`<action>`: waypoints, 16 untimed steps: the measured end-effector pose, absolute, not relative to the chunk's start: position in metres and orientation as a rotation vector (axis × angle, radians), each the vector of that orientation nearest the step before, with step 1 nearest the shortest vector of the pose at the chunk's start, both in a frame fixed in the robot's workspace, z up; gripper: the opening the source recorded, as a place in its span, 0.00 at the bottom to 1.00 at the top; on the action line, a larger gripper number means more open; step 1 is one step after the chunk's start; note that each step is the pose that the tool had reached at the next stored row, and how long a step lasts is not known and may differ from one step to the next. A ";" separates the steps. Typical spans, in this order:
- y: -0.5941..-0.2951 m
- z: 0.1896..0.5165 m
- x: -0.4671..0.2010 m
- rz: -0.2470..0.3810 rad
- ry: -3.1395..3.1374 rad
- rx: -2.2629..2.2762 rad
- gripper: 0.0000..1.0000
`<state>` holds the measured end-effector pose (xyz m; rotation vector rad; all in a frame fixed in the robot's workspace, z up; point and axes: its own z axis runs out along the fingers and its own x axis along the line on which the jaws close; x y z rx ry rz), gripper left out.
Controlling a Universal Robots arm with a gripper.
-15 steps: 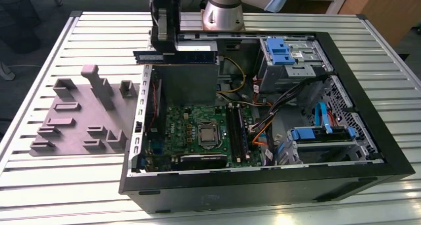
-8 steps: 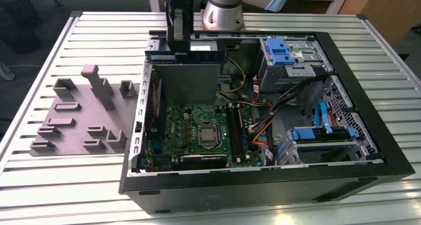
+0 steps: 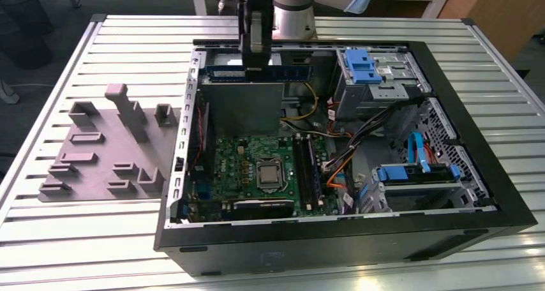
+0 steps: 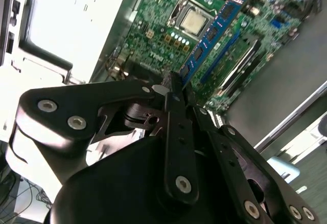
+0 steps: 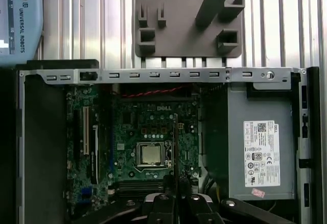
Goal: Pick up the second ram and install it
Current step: 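Pick up the second ram and move it above second insertion slot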
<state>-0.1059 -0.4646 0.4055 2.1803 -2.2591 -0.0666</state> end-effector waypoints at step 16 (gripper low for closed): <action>-0.465 0.406 -0.053 -0.067 -2.259 2.180 0.14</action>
